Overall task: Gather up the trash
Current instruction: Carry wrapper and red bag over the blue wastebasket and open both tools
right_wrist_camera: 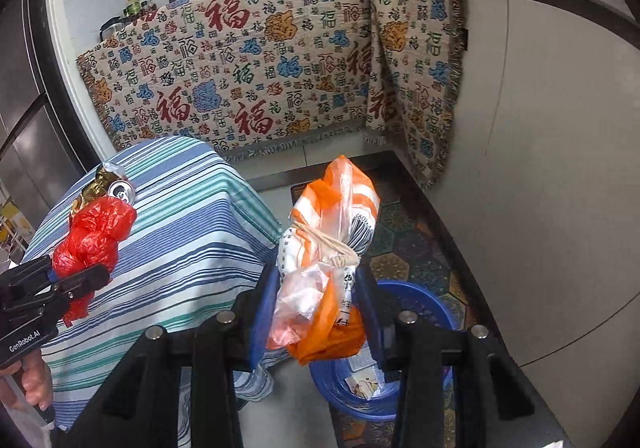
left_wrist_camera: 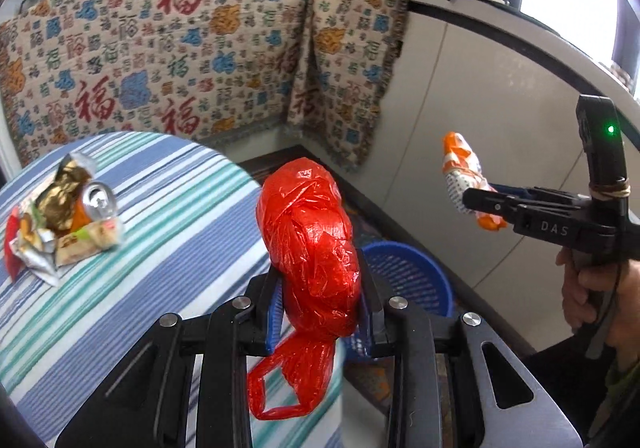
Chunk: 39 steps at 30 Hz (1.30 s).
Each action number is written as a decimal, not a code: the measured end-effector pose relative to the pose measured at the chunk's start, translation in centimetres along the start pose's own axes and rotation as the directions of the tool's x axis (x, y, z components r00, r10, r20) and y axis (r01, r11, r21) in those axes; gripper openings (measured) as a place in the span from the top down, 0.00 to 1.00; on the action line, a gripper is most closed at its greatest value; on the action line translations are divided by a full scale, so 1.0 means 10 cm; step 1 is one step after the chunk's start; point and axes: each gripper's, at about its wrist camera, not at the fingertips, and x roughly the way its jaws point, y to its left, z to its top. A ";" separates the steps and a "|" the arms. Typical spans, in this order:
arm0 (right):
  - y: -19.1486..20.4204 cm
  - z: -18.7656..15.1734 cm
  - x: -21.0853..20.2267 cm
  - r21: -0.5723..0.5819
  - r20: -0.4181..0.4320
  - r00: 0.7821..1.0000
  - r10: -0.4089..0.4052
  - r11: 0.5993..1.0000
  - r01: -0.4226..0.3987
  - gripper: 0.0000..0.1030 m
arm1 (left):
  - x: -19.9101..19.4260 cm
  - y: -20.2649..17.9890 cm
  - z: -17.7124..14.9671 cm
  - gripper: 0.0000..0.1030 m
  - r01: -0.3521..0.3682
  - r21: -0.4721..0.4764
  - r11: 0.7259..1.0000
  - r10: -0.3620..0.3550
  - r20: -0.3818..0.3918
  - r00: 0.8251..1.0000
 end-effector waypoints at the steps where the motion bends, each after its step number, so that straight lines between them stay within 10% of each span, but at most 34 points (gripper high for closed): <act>1: -0.06 -0.01 -0.02 0.004 -0.001 1.000 -0.009 1.000 0.009 0.61 | 0.05 -0.10 0.02 0.71 0.015 0.008 1.000 -0.015 -0.004 1.000; 17: -0.76 -0.27 -0.10 0.057 -0.059 0.995 -0.080 0.995 0.083 0.61 | 0.84 -0.90 0.12 0.71 0.113 0.051 0.992 -0.109 -0.074 0.991; 39: -1.12 -0.38 0.25 0.048 -0.168 0.983 -0.076 0.995 0.085 0.61 | 1.54 -1.05 0.14 0.70 0.174 0.031 0.984 -0.165 -0.181 0.970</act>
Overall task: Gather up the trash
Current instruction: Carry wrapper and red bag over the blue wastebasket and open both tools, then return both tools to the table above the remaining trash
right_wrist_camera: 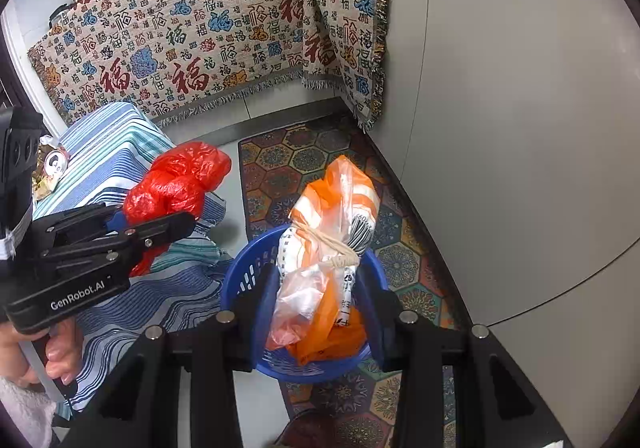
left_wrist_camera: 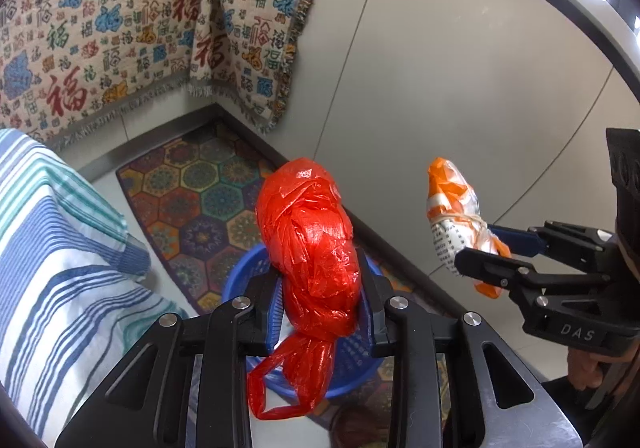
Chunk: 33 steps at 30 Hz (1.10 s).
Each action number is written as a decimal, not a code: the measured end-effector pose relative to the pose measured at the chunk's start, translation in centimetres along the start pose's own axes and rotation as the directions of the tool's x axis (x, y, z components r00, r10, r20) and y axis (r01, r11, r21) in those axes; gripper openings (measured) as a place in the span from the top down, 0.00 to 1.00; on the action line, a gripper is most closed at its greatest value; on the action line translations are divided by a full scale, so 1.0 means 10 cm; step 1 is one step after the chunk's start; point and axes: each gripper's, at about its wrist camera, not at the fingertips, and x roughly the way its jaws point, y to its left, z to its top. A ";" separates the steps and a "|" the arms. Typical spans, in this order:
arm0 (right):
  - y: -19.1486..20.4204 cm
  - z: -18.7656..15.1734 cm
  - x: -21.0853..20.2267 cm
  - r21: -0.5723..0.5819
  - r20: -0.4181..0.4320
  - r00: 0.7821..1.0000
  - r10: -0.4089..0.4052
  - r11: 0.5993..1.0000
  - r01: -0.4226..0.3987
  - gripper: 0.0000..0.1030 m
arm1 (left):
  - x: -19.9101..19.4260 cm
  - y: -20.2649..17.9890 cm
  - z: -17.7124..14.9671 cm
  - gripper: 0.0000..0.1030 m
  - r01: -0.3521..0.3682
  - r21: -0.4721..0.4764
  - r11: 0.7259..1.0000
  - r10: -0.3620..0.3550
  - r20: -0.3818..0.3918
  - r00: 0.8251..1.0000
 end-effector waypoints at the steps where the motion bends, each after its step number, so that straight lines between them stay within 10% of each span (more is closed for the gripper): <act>1: -0.01 -0.01 0.01 0.000 -0.003 1.000 -0.002 1.000 0.002 0.61 | 0.03 0.00 0.00 0.70 0.000 0.001 1.000 0.000 -0.003 1.000; 19: -0.04 0.04 0.02 -0.006 0.052 0.998 -0.022 1.000 0.022 0.47 | 0.18 0.03 0.14 0.41 0.046 -0.072 0.996 -0.045 0.006 0.999; 33: 0.95 0.26 -0.45 -0.187 0.266 0.962 0.068 0.982 -0.018 0.47 | -1.49 0.77 -0.62 0.25 -0.173 -0.142 0.975 0.187 0.087 0.979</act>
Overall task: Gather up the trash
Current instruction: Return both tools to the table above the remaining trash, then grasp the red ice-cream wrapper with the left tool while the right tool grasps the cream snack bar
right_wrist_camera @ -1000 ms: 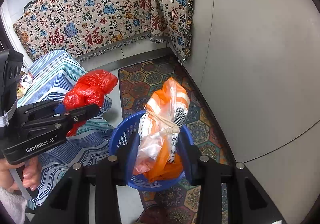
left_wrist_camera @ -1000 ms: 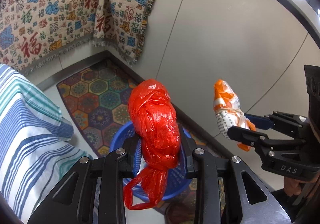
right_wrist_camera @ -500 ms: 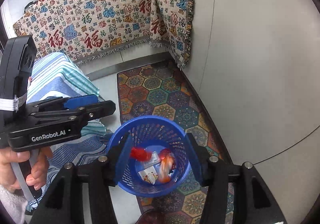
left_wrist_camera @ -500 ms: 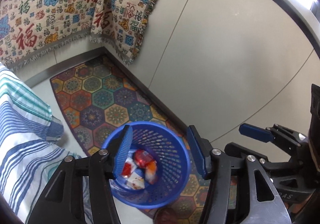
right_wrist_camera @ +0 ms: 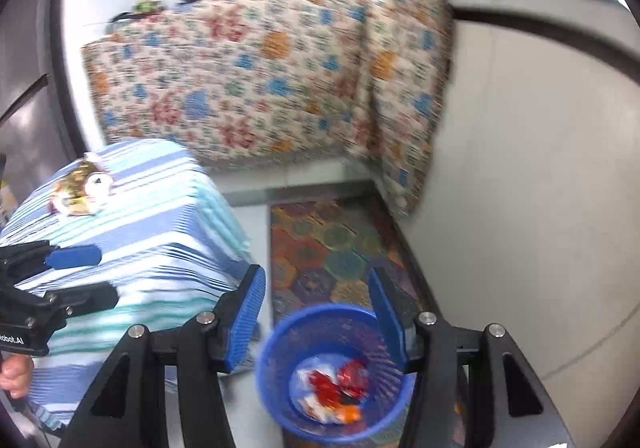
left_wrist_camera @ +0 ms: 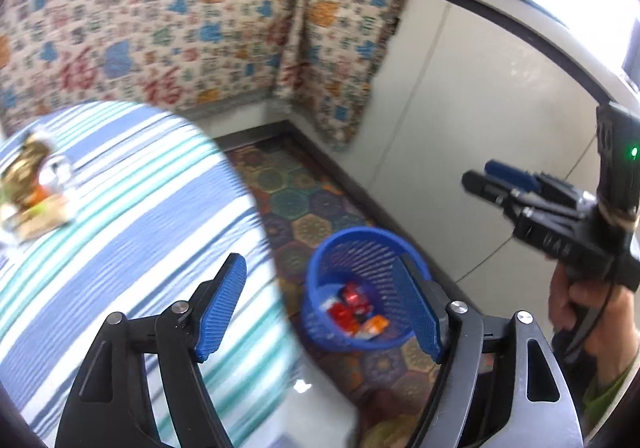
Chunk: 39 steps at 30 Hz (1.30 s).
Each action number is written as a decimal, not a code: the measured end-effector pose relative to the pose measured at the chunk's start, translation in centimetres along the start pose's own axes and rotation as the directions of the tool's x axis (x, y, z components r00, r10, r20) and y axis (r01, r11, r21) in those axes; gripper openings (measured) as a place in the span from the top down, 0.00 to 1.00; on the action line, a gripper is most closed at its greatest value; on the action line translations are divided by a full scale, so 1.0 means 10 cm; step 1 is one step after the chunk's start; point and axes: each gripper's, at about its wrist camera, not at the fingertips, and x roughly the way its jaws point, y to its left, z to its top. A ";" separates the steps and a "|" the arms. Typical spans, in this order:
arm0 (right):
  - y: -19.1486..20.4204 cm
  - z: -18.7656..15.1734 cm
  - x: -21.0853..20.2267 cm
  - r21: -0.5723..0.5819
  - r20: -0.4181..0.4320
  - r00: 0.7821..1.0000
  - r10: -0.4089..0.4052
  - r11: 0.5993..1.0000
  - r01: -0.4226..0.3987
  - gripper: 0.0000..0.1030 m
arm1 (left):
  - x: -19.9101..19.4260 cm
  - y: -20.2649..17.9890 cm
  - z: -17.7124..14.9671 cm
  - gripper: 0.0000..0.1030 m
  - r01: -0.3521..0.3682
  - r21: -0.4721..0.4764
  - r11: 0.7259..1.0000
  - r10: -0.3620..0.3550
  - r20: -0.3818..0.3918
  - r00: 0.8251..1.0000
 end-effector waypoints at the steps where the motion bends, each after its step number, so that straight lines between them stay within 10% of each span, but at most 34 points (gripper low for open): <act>1: 0.16 0.04 0.01 -0.021 0.006 1.000 0.023 1.000 -0.023 0.47 | -0.08 0.14 -0.05 0.25 -0.032 -0.011 0.999 0.032 0.000 0.999; 8: 1.45 0.13 0.23 -0.207 -0.033 0.977 0.211 0.955 -0.213 0.47 | -0.46 1.39 -0.47 0.22 -0.279 -0.097 0.955 0.276 -0.044 0.960; 16: 2.59 0.06 0.77 -0.291 -0.193 0.922 0.335 0.878 -0.380 0.47 | -0.53 2.39 -0.65 0.22 -0.412 -0.168 0.896 0.398 -0.111 0.911; 27: 2.93 0.17 1.32 -0.327 -0.270 0.904 0.332 0.851 -0.411 0.36 | -0.54 2.94 -0.62 0.00 -0.476 -0.225 0.850 0.457 -0.136 0.879; 39: 3.32 0.55 1.65 -0.394 -0.249 0.885 0.394 0.793 -0.464 0.41 | -0.53 2.97 -0.57 0.00 -0.473 -0.228 0.851 0.453 -0.138 0.881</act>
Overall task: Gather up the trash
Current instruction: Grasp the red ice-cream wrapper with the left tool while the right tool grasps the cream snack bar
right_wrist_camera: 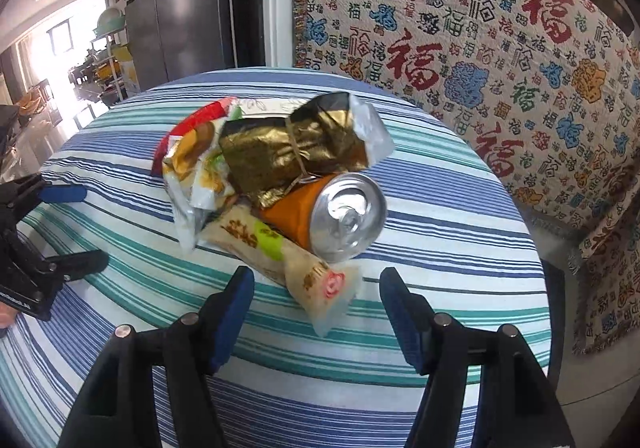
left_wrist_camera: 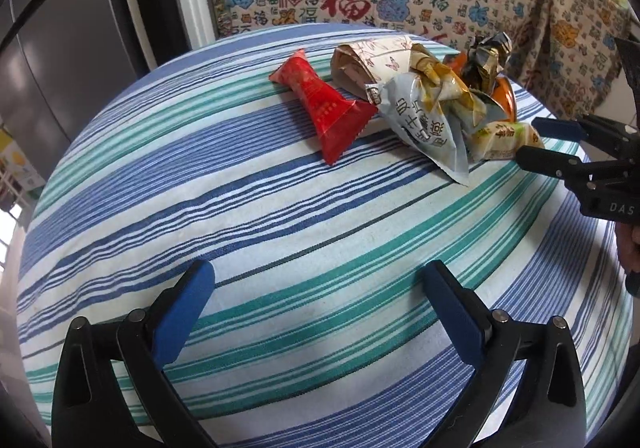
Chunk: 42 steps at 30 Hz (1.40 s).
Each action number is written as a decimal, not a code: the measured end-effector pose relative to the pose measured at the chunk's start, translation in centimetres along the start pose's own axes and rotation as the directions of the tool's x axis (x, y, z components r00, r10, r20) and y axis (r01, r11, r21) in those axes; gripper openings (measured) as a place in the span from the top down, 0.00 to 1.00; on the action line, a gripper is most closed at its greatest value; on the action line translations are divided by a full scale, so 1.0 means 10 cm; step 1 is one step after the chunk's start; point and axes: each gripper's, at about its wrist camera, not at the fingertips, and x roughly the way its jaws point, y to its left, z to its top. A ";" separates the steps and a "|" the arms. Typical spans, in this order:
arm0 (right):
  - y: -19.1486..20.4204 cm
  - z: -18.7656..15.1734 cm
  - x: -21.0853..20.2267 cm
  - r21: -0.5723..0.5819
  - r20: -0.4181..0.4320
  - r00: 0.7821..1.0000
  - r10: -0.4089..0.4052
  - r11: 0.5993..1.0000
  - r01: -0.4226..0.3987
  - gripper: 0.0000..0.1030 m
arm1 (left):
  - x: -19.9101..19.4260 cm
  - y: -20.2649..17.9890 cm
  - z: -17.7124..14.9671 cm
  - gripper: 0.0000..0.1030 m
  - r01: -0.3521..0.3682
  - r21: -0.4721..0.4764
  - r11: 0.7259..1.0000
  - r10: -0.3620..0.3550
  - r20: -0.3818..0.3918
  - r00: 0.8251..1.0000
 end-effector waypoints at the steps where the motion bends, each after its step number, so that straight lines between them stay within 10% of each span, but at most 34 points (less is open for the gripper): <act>1: 0.03 0.01 0.03 -0.004 -0.016 1.000 0.017 1.000 -0.017 0.63 | 0.00 -0.01 -0.01 0.00 -0.001 -0.001 1.000 0.001 0.000 1.000; 14: 0.50 -0.42 -0.47 -0.008 -0.198 0.980 -0.027 1.000 0.026 0.84 | -0.10 0.41 0.12 0.03 0.096 -0.196 0.976 -0.082 0.077 0.994; 24: 0.42 -0.44 -0.57 0.034 -0.170 0.985 -0.003 0.999 0.009 0.84 | 0.22 0.35 0.67 0.16 0.083 -0.212 0.974 -0.071 0.061 0.996; 28: 0.41 -0.43 -0.59 0.033 -0.147 0.989 -0.001 0.999 0.006 0.67 | 0.34 0.29 0.77 0.19 0.091 -0.203 0.975 -0.078 0.072 0.994; 32: 0.38 -0.42 -0.62 0.043 -0.122 0.993 0.009 0.999 -0.004 0.61 | 0.38 0.20 0.81 0.50 0.121 -0.159 0.980 -0.109 0.085 0.990; 35: 0.37 -0.41 -0.63 0.052 -0.114 0.993 0.017 0.999 -0.011 0.60 | 0.39 0.13 0.80 0.97 0.118 -0.122 0.986 -0.109 0.074 0.991; 42: 0.35 -0.41 -0.66 0.049 -0.094 0.996 0.010 0.999 -0.006 0.60 | 0.27 0.18 0.62 0.98 0.075 -0.075 0.994 -0.073 0.031 0.997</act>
